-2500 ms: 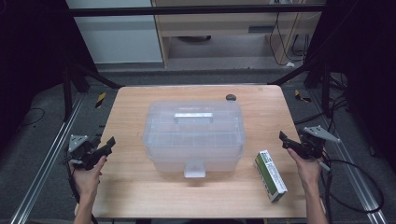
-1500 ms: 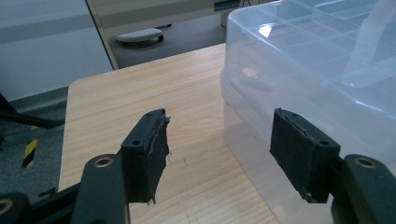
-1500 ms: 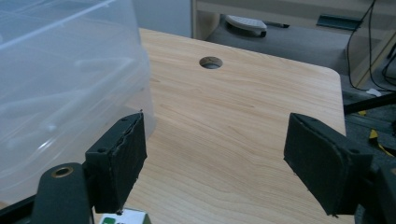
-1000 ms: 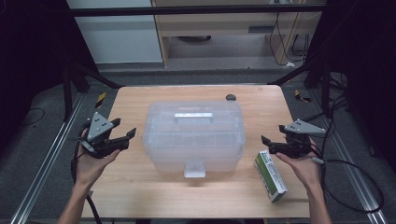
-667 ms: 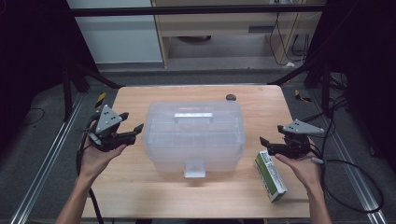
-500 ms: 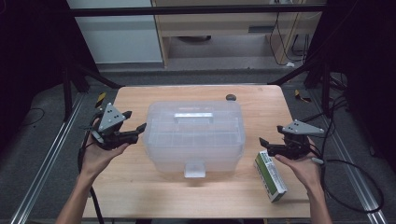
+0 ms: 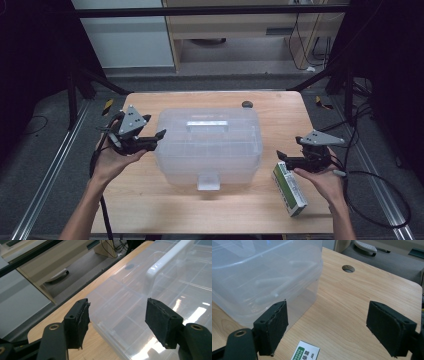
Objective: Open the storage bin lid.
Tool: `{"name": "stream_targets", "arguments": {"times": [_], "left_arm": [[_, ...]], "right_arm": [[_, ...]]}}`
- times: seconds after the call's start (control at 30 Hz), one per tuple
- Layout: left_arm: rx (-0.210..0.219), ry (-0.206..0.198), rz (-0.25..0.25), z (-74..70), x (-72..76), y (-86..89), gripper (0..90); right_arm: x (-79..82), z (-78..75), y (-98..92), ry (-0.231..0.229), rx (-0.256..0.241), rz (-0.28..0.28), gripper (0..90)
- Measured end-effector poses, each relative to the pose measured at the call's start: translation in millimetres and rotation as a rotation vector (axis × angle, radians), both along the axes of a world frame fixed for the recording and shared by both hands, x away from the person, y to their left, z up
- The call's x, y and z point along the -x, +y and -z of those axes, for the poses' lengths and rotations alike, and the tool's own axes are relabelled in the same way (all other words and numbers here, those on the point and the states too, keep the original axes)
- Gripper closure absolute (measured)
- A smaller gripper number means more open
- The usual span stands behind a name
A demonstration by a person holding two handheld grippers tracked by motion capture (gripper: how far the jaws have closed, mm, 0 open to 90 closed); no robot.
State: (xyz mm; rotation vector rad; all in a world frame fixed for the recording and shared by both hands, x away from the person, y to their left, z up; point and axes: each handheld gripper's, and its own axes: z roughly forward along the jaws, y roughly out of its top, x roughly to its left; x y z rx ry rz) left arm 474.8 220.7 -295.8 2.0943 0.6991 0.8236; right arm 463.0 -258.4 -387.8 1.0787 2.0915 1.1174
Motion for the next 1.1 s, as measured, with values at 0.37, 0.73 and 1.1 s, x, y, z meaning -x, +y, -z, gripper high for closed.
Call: {"name": "stream_targets", "arguments": {"times": [0.37, 0.73, 1.1], "left_arm": [[-0.082, -0.022, 0.044, -11.4, -5.3, -20.1, 33.9], [-0.175, -0.063, 0.076, -19.2, -2.5, -48.1, 34.0], [-0.254, -0.088, 0.11, -24.0, -2.9, -69.3, 34.5]], "right_arm": [[-0.2, 4.5, -2.8, 0.01, 0.009, 0.029, 17.6], [-2.9, 8.9, -3.9, 0.016, 0.02, 0.065, 17.6], [-3.4, 11.0, -4.2, 0.025, 0.025, 0.073, 17.6]]}}
